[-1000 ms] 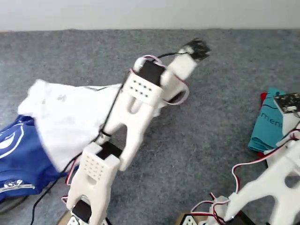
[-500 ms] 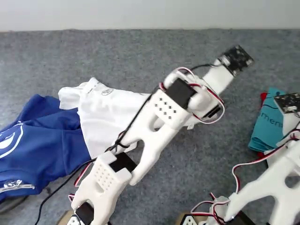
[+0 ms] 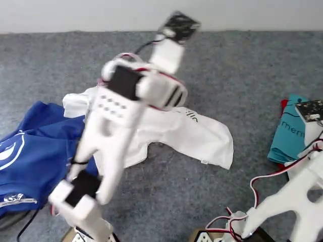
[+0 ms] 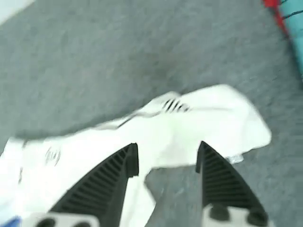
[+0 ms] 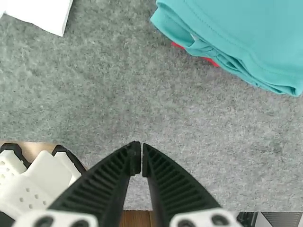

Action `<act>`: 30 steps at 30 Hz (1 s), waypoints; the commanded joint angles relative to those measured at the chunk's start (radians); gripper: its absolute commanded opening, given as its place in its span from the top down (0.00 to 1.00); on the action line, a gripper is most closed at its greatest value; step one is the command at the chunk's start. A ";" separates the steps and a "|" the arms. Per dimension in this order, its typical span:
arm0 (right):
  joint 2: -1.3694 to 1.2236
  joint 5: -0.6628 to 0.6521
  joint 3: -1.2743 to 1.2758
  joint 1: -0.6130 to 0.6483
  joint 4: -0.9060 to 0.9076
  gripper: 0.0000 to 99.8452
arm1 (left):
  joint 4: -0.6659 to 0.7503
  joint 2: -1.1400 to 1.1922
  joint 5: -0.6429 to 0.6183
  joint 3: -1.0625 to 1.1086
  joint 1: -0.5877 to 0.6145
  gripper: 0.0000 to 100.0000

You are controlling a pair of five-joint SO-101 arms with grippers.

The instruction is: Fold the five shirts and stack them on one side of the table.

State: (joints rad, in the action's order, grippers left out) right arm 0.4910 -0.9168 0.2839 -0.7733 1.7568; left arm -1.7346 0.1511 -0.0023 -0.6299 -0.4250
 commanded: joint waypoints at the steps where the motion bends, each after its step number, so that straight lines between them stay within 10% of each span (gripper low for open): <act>1: 0.021 0.005 -0.005 0.010 0.036 0.98 | -0.018 -0.181 0.029 0.205 0.086 0.86; 10: 0.021 0.006 -0.003 0.012 0.036 0.98 | 0.061 -0.377 0.133 0.670 0.410 0.98; 30: 0.019 0.003 -0.003 0.012 0.035 0.98 | 0.752 -0.394 0.502 1.408 1.200 0.98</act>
State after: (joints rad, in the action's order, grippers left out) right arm 0.4910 -0.9183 0.2839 -0.7733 1.7568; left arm -1.0518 -0.2140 0.4350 0.7741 0.6644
